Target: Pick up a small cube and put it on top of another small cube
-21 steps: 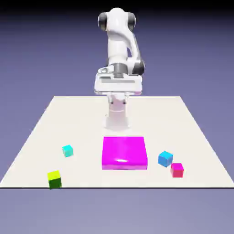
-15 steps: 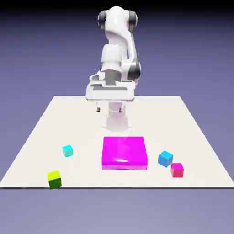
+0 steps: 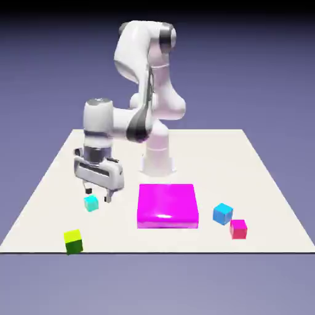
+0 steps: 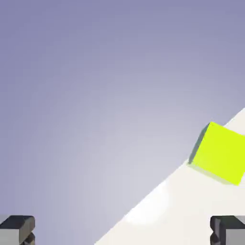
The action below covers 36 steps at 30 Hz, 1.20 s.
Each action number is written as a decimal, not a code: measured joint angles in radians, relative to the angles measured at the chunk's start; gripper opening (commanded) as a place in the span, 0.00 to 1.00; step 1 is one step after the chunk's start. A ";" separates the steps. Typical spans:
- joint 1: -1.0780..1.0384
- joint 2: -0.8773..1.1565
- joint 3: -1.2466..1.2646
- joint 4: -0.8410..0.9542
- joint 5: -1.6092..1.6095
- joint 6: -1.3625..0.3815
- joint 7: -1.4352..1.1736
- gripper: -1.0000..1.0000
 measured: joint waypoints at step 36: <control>0.396 -0.152 0.545 -0.304 -0.075 -0.114 -0.087 0.00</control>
